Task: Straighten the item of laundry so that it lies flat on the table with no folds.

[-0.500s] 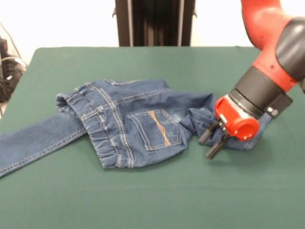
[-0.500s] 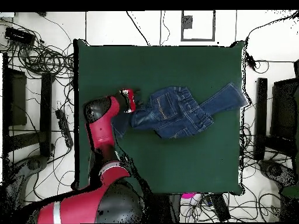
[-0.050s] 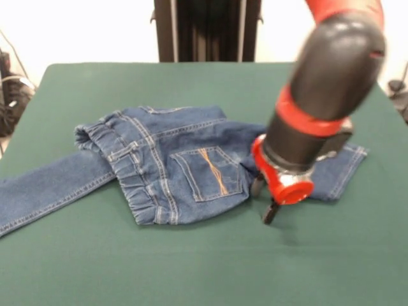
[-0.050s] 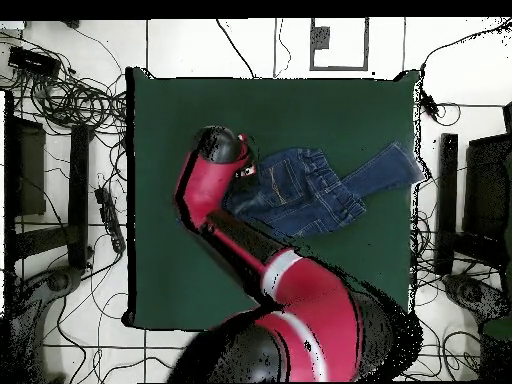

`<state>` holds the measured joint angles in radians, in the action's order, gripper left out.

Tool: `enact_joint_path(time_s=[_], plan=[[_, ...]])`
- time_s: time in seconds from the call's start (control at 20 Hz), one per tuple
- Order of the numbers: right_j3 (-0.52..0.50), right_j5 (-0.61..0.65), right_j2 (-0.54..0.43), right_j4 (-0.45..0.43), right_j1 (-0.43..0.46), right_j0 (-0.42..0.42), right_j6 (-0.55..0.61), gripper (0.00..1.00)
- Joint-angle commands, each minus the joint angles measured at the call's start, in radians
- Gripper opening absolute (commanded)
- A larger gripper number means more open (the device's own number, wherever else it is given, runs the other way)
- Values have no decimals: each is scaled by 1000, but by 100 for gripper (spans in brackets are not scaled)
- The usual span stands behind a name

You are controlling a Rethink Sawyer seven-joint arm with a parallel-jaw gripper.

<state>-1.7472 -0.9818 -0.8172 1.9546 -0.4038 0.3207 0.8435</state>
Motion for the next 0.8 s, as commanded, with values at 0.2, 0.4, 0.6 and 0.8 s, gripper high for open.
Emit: enact_joint_path(time_s=[0.2,0.4,0.6,0.8], plan=[[-158,-78,-335,186,43,125,-782,100],[-157,-76,-338,203,37,124,-773,100],[-155,-38,-337,194,57,123,-736,100],[-147,-44,-337,178,62,122,-744,100]])
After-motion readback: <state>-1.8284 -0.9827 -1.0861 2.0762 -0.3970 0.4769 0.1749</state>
